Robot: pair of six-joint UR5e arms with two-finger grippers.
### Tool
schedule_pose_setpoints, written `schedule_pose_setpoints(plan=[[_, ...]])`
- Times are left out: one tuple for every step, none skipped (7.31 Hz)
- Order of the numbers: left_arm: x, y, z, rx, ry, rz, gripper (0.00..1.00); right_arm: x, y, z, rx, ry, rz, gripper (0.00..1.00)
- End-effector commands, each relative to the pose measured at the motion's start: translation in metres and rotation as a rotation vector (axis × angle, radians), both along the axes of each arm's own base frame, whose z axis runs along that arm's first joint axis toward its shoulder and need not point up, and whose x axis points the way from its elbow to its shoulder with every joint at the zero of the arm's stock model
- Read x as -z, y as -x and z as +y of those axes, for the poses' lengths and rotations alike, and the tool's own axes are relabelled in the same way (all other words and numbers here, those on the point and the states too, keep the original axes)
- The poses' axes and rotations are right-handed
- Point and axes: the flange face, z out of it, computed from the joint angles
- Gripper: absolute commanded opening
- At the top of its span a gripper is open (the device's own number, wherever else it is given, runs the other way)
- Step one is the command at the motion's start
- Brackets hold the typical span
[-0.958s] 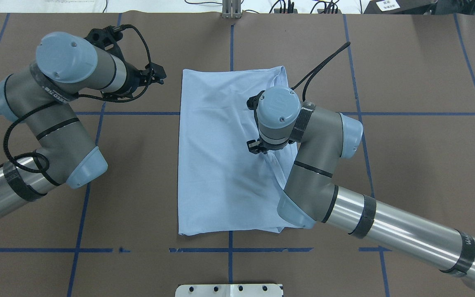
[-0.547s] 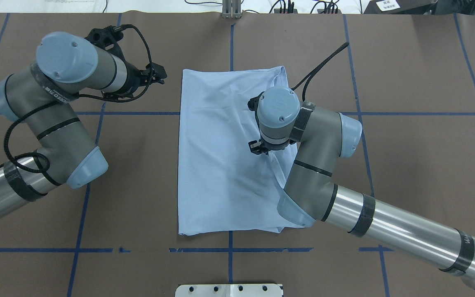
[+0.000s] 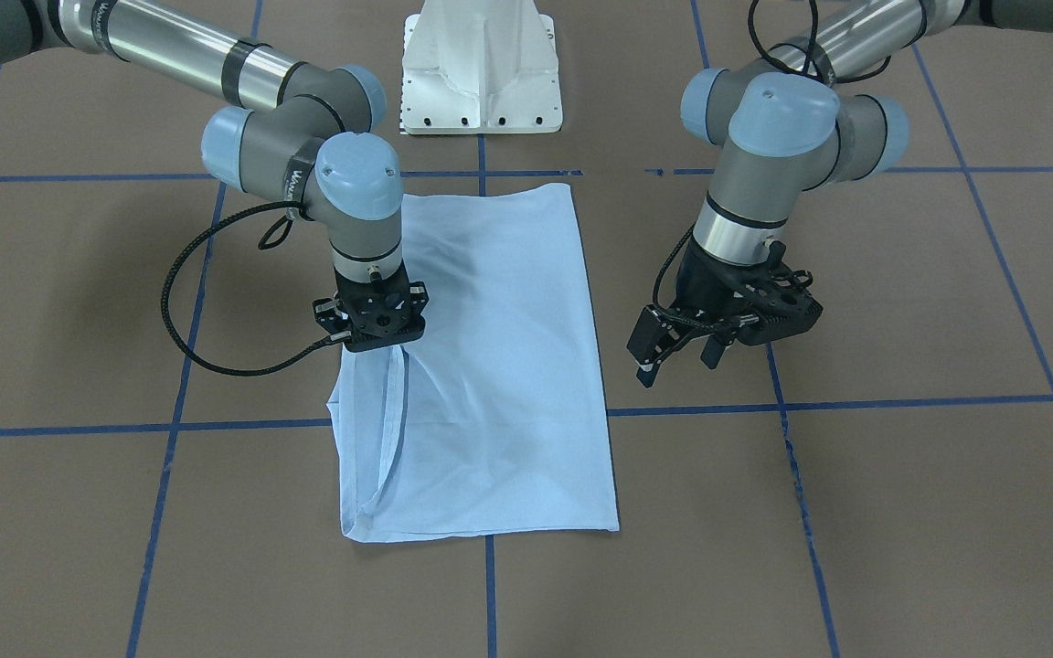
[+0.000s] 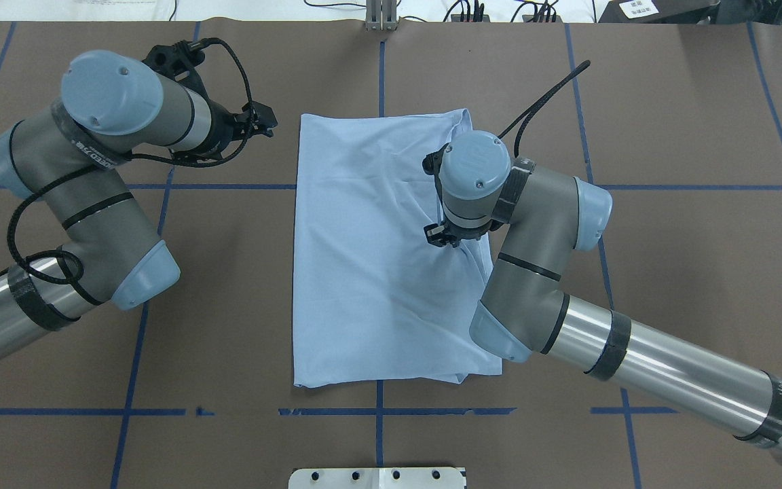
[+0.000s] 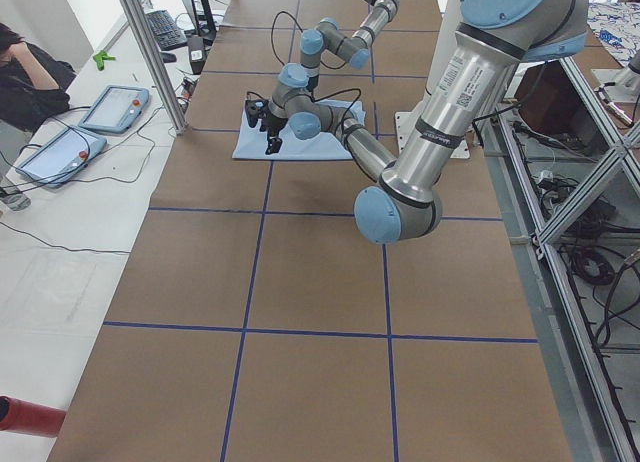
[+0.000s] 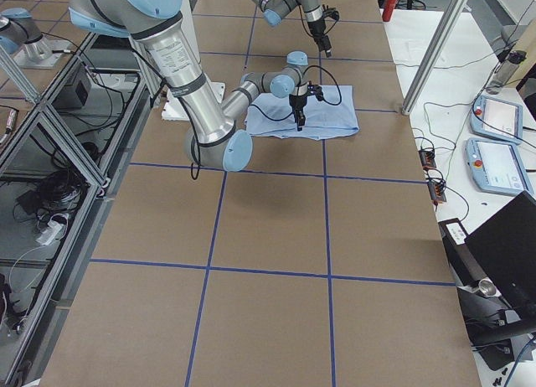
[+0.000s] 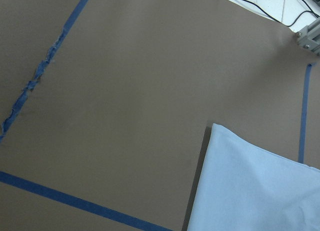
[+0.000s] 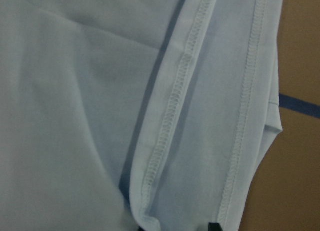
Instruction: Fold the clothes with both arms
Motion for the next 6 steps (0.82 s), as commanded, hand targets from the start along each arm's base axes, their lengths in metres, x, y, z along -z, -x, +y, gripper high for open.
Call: schedule_pose_setpoints(plan=[[0.003, -0.001, 0.0, -0.001, -0.003, 0.004, 1.0, -0.021, -0.017, -0.008, 0.01, -0.008, 0.023, 0.48], [0.004, -0.001, 0.0, 0.0, -0.003, 0.006, 1.0, -0.025, -0.032, -0.015, 0.013, -0.023, 0.025, 0.48], [0.003, -0.001, 0.0, -0.001, -0.003, 0.004, 1.0, -0.026, -0.047, -0.023, 0.019, -0.018, 0.013, 0.41], [0.003, -0.001, 0.0, -0.002, -0.004, 0.003, 1.0, -0.022, -0.056, -0.031, 0.024, -0.006, -0.007, 0.39], [0.004, -0.001, 0.0, -0.006, -0.011, 0.001, 1.0, -0.009, -0.054, -0.032, 0.028, -0.011, -0.028, 0.4], [0.004, -0.001, 0.001, -0.008, -0.013, 0.002, 1.0, 0.007, -0.051, -0.037, 0.023, -0.029, -0.047, 0.41]])
